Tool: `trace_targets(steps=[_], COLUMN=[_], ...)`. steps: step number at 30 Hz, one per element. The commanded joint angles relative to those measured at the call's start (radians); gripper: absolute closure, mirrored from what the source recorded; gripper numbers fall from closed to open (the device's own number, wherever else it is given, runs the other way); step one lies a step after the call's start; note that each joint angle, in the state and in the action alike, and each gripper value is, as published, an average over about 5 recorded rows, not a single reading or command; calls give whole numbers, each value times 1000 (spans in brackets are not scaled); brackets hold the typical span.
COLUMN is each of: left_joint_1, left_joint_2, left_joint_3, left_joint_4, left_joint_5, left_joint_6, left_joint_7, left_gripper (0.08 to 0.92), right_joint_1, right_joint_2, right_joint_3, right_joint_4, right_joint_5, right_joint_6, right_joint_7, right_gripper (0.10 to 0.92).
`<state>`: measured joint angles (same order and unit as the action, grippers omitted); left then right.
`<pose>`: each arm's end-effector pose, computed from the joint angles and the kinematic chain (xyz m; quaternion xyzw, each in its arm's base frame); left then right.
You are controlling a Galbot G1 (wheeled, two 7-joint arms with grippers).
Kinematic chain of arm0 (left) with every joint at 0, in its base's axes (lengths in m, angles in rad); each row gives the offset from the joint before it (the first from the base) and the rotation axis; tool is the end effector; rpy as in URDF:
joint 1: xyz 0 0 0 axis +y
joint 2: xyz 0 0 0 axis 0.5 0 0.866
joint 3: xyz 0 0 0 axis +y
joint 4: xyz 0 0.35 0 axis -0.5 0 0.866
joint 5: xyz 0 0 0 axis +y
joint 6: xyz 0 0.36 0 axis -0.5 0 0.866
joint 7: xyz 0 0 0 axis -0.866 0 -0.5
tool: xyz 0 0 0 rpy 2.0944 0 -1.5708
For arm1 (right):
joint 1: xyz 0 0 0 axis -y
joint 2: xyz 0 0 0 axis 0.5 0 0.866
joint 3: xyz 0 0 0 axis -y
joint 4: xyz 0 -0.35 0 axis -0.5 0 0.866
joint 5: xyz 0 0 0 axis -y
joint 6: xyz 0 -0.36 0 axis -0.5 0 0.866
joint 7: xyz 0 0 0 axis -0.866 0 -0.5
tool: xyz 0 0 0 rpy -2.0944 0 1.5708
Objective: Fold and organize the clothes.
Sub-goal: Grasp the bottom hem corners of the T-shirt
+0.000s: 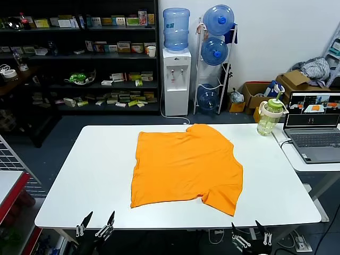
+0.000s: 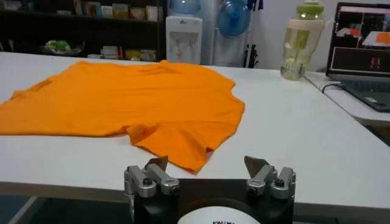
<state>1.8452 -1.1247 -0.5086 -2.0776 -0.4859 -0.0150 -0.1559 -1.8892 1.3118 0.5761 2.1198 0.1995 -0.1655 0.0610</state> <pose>0.1051 0.0714 -0.3371 -0.0245 -0.9837 0.0534 0.1700 0.0904 -0.0571 -0.3304 0.0171 -0.9733 0.0284 0.2273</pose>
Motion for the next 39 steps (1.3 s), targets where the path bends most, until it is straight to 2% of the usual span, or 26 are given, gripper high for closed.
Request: trace_targets(steps=[1,12,20,33,39], left_joint_1=[-47,-290,-390,-410,-400], left_joint_2=[5,24,21,10,4], left_joint_3=[8,132,216,270,282], left_joint_4=[16,140,188,179,168], left_joint_5=[-8,-127,-182,-176,-152], left_joint_6=[5,134,222,251,257], left_joint_7=[-3,-58,-103,-121,-119], left_gripper=[177,177,177,177,177], right_joint_1=[31,283,403,434,433], right_joint_2=[-3,-47,-42,-17,-15], right_joint_3=[-3,-46,-99,-133,-135], right_joint_4=[-9,-109,-192,-250,-259], right_joint_5=[16,102,140,123,125], right_joint_6=[-16,-137,-205,-217,-217], right_joint_7=[26,94,116,116,113], right_gripper=[203,203,203,215,316])
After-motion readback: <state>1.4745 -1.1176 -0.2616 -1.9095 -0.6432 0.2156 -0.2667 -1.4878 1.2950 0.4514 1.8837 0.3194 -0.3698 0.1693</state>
